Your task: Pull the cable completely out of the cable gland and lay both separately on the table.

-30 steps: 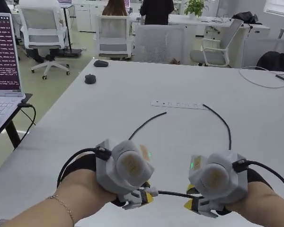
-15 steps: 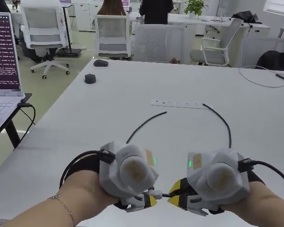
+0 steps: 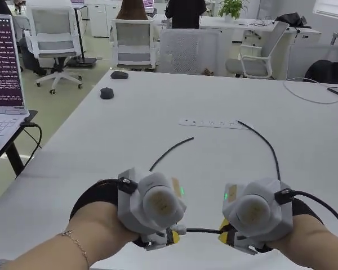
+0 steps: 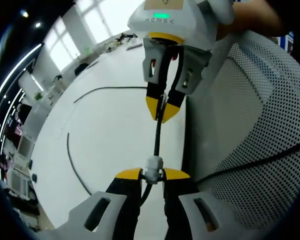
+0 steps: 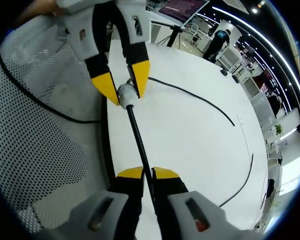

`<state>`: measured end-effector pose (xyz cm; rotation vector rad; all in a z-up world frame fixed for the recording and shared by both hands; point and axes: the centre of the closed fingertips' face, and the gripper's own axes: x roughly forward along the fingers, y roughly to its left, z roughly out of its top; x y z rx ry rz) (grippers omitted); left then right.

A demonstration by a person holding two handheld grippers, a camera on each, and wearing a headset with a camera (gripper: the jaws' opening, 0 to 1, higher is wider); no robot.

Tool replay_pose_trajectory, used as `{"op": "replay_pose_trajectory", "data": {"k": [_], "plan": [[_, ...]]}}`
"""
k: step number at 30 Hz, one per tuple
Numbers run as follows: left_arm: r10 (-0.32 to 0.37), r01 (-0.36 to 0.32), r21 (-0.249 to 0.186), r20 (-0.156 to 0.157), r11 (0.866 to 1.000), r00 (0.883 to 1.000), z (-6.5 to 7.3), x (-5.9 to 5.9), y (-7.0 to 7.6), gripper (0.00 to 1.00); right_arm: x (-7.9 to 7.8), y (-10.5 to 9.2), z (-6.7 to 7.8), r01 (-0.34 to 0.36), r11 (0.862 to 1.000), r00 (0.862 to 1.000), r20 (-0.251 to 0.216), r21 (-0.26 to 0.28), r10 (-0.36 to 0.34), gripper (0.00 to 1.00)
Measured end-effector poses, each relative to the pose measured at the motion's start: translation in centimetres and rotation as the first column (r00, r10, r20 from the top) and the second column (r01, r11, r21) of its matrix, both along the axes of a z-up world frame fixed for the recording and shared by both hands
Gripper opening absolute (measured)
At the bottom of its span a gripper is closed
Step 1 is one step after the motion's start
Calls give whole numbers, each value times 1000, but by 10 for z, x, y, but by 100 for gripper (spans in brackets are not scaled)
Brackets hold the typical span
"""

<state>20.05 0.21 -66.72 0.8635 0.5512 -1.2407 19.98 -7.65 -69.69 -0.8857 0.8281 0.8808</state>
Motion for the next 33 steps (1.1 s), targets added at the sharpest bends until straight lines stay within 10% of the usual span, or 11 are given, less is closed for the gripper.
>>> {"op": "replay_pose_trajectory", "data": {"k": [10, 20, 33], "plan": [[7, -7, -2, 5, 1000, 1000, 0, 1, 1, 17, -6, -7, -8, 10, 999, 999, -40, -43, -12, 10], [-36, 36, -28, -2, 999, 999, 3, -8, -7, 17, -15, 50, 22, -107, 965, 994, -9, 237, 112, 16], [-43, 43, -27, 9, 999, 999, 4, -8, -8, 16, -16, 48, 17, -105, 972, 994, -15, 211, 111, 4]]}}
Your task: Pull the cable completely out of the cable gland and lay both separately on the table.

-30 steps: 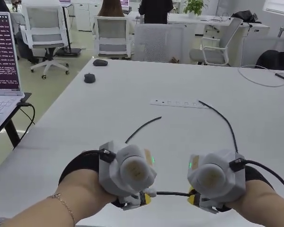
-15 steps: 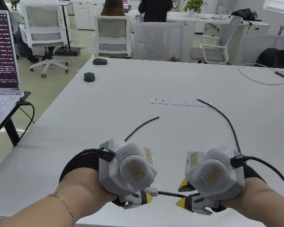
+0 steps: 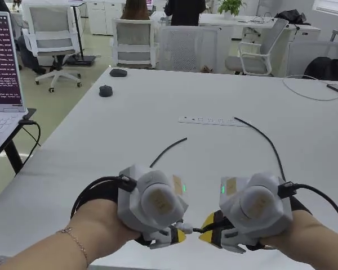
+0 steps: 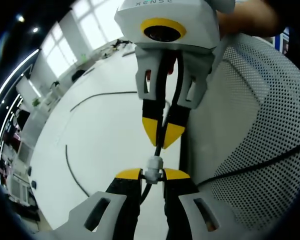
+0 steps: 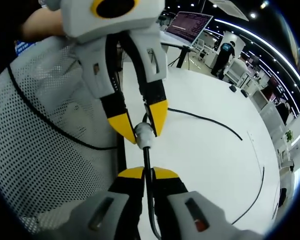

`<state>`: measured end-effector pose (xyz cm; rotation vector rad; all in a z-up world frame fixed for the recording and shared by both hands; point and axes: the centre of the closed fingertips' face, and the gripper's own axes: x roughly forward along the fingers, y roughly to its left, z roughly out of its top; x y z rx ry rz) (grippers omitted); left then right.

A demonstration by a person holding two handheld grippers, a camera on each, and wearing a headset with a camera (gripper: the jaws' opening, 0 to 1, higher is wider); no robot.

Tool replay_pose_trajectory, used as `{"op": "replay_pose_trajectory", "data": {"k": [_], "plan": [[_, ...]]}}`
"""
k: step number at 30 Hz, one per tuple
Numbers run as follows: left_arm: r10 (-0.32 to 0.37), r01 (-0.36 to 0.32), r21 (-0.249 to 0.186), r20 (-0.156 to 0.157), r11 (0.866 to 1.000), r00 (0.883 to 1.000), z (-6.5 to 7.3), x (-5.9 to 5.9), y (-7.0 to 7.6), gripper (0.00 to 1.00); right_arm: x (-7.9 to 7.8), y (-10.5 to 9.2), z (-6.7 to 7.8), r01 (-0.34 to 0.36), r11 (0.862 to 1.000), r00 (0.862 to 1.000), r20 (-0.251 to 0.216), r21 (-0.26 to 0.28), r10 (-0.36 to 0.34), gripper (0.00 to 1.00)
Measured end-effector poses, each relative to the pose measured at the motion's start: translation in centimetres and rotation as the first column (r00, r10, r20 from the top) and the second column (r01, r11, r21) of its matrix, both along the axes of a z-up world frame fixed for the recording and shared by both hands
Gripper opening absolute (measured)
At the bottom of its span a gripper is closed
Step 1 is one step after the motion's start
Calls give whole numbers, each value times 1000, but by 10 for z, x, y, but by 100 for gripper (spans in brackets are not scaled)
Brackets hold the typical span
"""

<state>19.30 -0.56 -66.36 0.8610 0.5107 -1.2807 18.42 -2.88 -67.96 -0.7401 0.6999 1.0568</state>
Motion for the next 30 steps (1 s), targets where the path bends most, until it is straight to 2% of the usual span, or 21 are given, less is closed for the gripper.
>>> {"op": "replay_pose_trajectory", "data": {"k": [6, 9, 12, 15, 21, 24, 26, 27, 28, 30], "plan": [[18, -18, 12, -5, 1000, 1000, -2, 1, 3, 16, 3, -15, -9, 40, 997, 999, -12, -64, -41, 3], [25, -25, 17, -3, 1000, 1000, -2, 3, 4, 16, 4, -28, -16, 70, 989, 997, -14, -130, -72, 4], [25, -25, 20, -5, 999, 1000, -3, 2, 5, 16, 5, -34, -19, 91, 985, 995, -24, -146, -95, 4], [23, -23, 23, -5, 999, 1000, -3, 2, 4, 16, 7, -44, -23, 115, 975, 992, -25, -188, -122, 4], [27, -27, 21, -8, 999, 1000, -3, 3, 4, 16, 9, -58, -27, 157, 959, 986, -22, -235, -166, 5], [28, -28, 20, -7, 999, 1000, -3, 3, 4, 16, 7, -58, -28, 152, 960, 986, -35, -237, -165, 5], [27, -27, 24, -1, 999, 1000, -3, 4, 4, 16, 2, -55, -29, 115, 962, 990, -51, -248, -131, 7], [26, -26, 23, -2, 999, 1000, -3, 4, 4, 16, 2, -51, -28, 102, 967, 992, -45, -235, -116, 11], [25, -25, 19, -5, 999, 1000, -3, 3, 4, 16, 2, -38, -24, 85, 981, 995, -41, -177, -93, 14], [21, -21, 17, 0, 1000, 1000, -2, 2, 3, 16, 1, -19, -14, 57, 995, 997, -41, -84, -60, 20]]}}
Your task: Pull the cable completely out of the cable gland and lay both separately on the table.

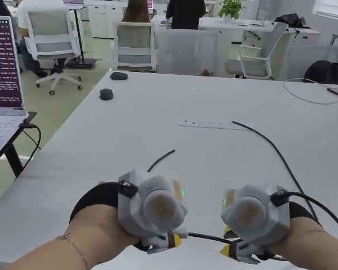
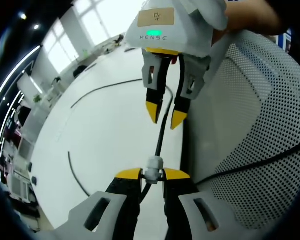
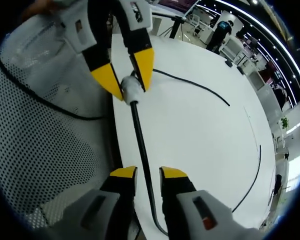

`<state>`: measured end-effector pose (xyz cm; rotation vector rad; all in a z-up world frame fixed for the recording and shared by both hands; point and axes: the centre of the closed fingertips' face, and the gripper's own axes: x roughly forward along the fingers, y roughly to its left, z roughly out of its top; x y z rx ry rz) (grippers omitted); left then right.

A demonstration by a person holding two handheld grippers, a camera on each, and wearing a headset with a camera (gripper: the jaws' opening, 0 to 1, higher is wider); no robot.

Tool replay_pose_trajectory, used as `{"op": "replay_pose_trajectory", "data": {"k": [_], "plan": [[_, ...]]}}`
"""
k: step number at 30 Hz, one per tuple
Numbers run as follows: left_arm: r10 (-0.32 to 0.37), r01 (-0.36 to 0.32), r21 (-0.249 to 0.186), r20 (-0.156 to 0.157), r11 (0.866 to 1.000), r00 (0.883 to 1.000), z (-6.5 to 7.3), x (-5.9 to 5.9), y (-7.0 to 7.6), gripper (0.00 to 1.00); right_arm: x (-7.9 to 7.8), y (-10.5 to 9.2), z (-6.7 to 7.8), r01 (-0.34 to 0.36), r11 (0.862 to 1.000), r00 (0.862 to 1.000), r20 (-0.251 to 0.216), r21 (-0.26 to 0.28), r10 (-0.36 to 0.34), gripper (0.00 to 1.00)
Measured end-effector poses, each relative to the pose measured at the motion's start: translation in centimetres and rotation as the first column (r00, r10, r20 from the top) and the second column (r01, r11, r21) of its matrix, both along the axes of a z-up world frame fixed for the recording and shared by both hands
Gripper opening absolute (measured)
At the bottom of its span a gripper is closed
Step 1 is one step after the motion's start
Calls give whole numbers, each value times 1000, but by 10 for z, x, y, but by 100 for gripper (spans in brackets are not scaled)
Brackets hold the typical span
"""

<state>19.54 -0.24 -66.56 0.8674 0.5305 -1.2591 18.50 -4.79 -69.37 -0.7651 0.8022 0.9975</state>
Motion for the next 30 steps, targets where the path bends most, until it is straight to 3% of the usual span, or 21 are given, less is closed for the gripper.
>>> {"op": "replay_pose_trajectory", "data": {"k": [5, 10, 17, 24, 30], "plan": [[-20, 20, -18, 6, 1000, 1000, 3, -3, -4, 17, -1, 24, 19, -49, 990, 998, 31, 131, 45, 20], [-34, 34, -31, 8, 999, 999, 5, -5, -8, 17, -3, 22, 18, -56, 991, 998, 33, 119, 53, 4], [-22, 21, -37, -5, 999, 1000, 5, -4, -9, 16, -2, 21, 18, -36, 991, 999, 24, 130, 33, 4], [-2, 2, -17, 1, 1000, 1000, 3, -1, -4, 16, 0, 10, 11, -10, 997, 1000, 20, 74, 8, 4], [2, -2, -12, 3, 1000, 1000, 2, -1, -2, 16, 3, -14, -3, 43, 998, 999, 8, -44, -43, 4]]}}
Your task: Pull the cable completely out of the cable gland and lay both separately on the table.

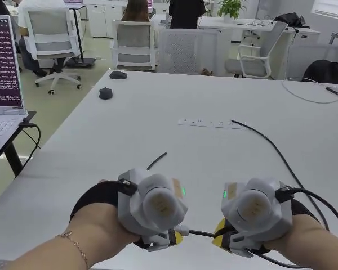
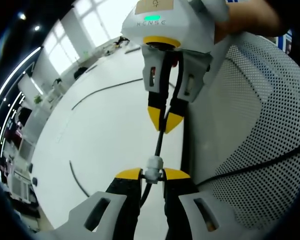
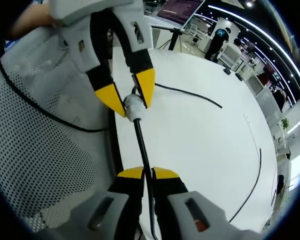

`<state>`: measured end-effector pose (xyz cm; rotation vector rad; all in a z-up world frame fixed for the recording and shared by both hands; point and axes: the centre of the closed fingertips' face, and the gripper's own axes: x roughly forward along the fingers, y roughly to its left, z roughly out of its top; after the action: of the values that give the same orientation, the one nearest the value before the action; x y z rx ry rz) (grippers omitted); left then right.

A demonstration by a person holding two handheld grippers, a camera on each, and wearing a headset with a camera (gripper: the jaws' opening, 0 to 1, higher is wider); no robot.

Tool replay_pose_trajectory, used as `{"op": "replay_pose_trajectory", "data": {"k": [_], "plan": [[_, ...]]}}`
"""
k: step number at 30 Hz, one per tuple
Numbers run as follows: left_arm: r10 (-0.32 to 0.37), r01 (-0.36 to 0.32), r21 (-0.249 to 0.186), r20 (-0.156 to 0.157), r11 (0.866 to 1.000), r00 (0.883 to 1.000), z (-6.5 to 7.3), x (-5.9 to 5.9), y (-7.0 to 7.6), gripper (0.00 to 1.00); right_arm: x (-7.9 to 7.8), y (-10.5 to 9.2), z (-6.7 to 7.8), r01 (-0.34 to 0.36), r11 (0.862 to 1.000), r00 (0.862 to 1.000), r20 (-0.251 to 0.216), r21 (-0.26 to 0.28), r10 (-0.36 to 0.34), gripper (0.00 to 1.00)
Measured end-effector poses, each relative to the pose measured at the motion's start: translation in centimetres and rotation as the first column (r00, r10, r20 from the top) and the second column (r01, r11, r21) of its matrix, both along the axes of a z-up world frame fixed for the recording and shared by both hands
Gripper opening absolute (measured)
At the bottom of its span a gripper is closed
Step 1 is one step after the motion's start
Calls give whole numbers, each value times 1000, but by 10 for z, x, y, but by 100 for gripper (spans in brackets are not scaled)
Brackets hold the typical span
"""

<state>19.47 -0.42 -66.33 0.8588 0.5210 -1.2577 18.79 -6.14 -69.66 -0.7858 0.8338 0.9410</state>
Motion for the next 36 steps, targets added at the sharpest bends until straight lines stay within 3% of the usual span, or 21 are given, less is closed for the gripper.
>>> {"op": "replay_pose_trajectory", "data": {"k": [5, 7, 9, 10, 11, 13, 19, 23, 25, 30, 36], "plan": [[1, -1, 0, 1, 1000, 1000, 0, 0, 0, 17, 2, -21, -9, 40, 995, 999, -13, -97, -41, 4], [3, -3, -1, 1, 1000, 1000, 1, 1, 0, 17, 1, -24, -12, 46, 993, 999, -19, -110, -48, 4], [4, -4, -2, 3, 1000, 1000, 1, 1, 0, 17, -4, -23, -14, 7, 992, 999, -42, -124, -12, 5], [5, -5, 0, 6, 1000, 1000, 1, 2, 0, 16, -7, -17, -15, -31, 993, 999, -40, -112, 26, 10], [3, -3, -1, 8, 1000, 1000, 1, 2, 0, 16, -8, -14, -14, -23, 995, 999, -43, -97, 19, 15], [1, -1, 0, 4, 1000, 1000, 1, 1, 0, 16, -9, 9, -6, -64, 998, 997, -30, -2, 64, 23], [-7, 7, 5, 11, 1000, 1000, 0, 1, -1, 17, -6, 42, 26, -105, 975, 994, 37, 197, 100, 21], [-22, 22, 13, 16, 1000, 1000, -1, -2, -1, 17, -3, 51, 41, -101, 955, 994, 63, 278, 87, 16], [-28, 28, 16, 22, 999, 999, -1, -3, -2, 17, -3, 52, 41, -98, 953, 995, 60, 286, 85, 14], [-26, 26, 7, 26, 1000, 999, 1, -1, -2, 17, -7, 48, 31, -109, 965, 994, 40, 237, 102, 4], [-14, 14, -1, 25, 1000, 1000, 2, 1, -2, 17, -3, 40, 24, -102, 978, 994, 49, 181, 95, 3]]}}
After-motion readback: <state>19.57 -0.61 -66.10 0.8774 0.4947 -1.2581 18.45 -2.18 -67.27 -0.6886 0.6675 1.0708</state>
